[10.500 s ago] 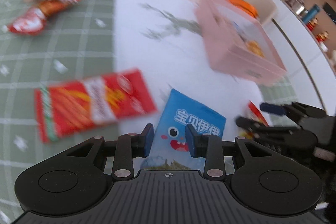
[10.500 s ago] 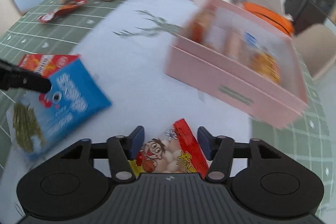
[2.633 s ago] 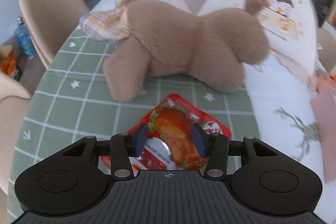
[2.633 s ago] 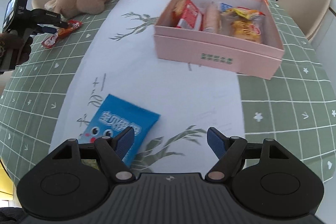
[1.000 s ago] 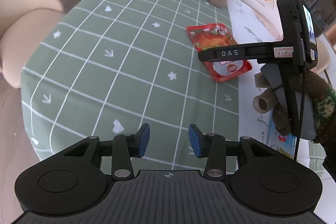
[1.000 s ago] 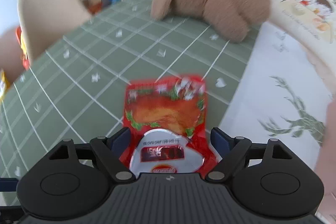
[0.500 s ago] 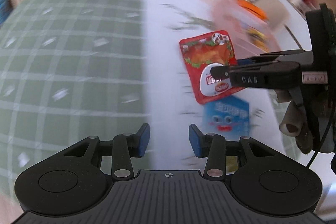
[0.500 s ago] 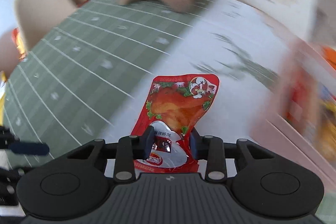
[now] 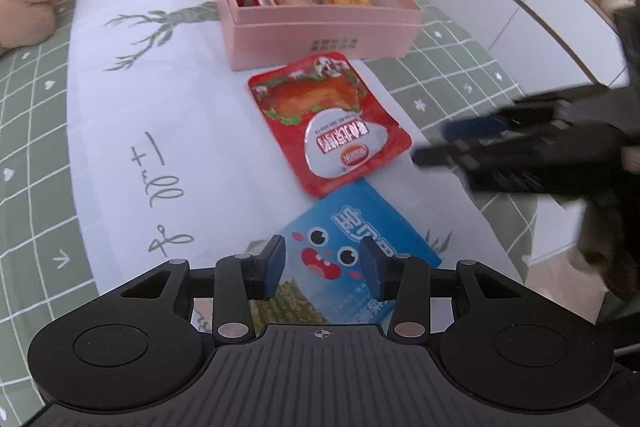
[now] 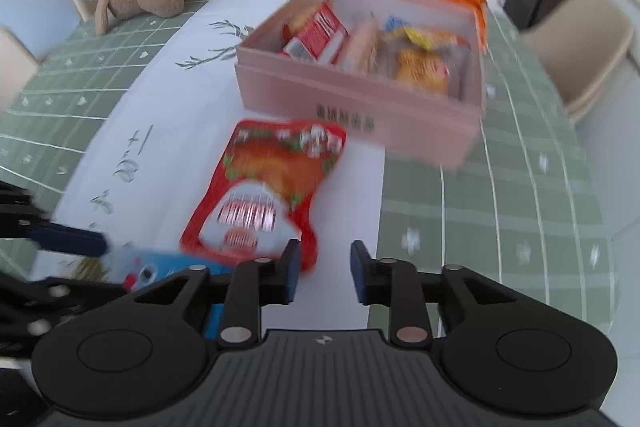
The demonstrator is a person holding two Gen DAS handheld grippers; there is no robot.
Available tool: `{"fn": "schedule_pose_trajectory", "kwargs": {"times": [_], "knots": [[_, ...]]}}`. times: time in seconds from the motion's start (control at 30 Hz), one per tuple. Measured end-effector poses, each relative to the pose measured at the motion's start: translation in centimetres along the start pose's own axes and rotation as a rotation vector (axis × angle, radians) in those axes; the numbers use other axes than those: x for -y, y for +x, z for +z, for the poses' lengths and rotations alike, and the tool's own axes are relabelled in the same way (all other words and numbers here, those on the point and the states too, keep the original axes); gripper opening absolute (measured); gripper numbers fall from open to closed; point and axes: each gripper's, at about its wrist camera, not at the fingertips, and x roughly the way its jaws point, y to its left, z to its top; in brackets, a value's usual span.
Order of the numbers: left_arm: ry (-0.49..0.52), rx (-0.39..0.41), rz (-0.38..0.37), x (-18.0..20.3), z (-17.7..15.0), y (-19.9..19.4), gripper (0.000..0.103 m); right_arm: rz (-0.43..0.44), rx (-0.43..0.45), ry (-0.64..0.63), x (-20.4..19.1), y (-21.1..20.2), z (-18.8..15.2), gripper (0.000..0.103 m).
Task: Organize snacks
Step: 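Set the sausage packet on the table with the right gripper while the left approaches the blue packet, then grasp the blue seaweed packet with the left gripper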
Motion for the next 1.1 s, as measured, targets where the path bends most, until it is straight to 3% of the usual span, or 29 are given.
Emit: {"fn": "schedule_pose_trajectory", "kwargs": {"times": [0.1,0.27,0.3,0.37,0.7,0.9,1.0,1.1], "knots": [[-0.006,-0.011,0.008,-0.2,0.0,0.6,0.045,0.102,-0.031,-0.010,-0.5,-1.3,-1.5,0.057],[-0.052,-0.008,0.011,-1.4,-0.6,0.3,0.045,0.255,-0.122,-0.085,-3.4,-1.3,-2.9,0.054],[-0.066,-0.004,0.012,-1.8,-0.8,0.0,0.045,0.262,-0.136,-0.101,-4.1,-0.9,-3.0,0.044],[-0.092,0.007,0.022,-2.7,-1.1,-0.6,0.044,0.242,-0.155,-0.132,-5.7,0.0,-3.0,0.034],[-0.258,0.062,0.148,-10.6,-3.6,-4.8,0.044,0.203,0.005,-0.241,-13.7,5.3,2.4,0.034],[-0.119,0.105,0.119,-9.8,-2.2,-5.8,0.044,0.147,0.065,-0.213,-13.5,4.7,4.9,0.034],[0.020,0.077,0.083,-7.1,-1.3,-4.3,0.044,0.107,0.058,-0.170,-11.2,4.1,4.6,0.035],[0.160,0.019,0.095,-4.7,-1.2,-1.9,0.045,0.065,0.023,-0.081,-8.5,4.1,3.6,0.039]]}}
